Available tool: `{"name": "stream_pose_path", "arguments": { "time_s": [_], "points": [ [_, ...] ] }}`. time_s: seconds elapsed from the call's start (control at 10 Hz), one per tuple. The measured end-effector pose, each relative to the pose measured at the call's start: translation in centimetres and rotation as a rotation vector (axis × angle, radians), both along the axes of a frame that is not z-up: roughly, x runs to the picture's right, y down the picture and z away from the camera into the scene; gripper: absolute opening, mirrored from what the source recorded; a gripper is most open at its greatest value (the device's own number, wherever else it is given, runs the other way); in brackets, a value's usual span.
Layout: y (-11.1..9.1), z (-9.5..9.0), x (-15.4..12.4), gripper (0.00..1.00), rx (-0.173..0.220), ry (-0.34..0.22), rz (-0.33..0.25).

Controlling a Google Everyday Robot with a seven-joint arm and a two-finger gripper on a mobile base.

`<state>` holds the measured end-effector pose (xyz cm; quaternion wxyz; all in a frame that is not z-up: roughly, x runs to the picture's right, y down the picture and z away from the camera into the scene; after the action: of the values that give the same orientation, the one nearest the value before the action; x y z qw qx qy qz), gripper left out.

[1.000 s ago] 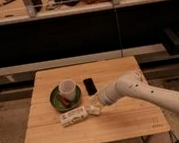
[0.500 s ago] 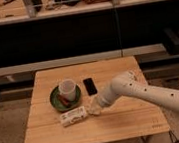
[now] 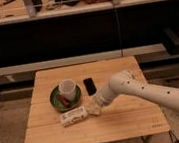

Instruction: Stand the bottle upright

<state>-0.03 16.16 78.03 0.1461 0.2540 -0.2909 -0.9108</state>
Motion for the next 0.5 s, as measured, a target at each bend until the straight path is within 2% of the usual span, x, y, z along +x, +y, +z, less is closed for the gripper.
{"name": "stream_pose_path", "arguments": {
  "time_s": [0.5],
  "points": [
    [0.1,1.4,-0.2,0.80,0.009,0.001,-0.008]
  ]
}}
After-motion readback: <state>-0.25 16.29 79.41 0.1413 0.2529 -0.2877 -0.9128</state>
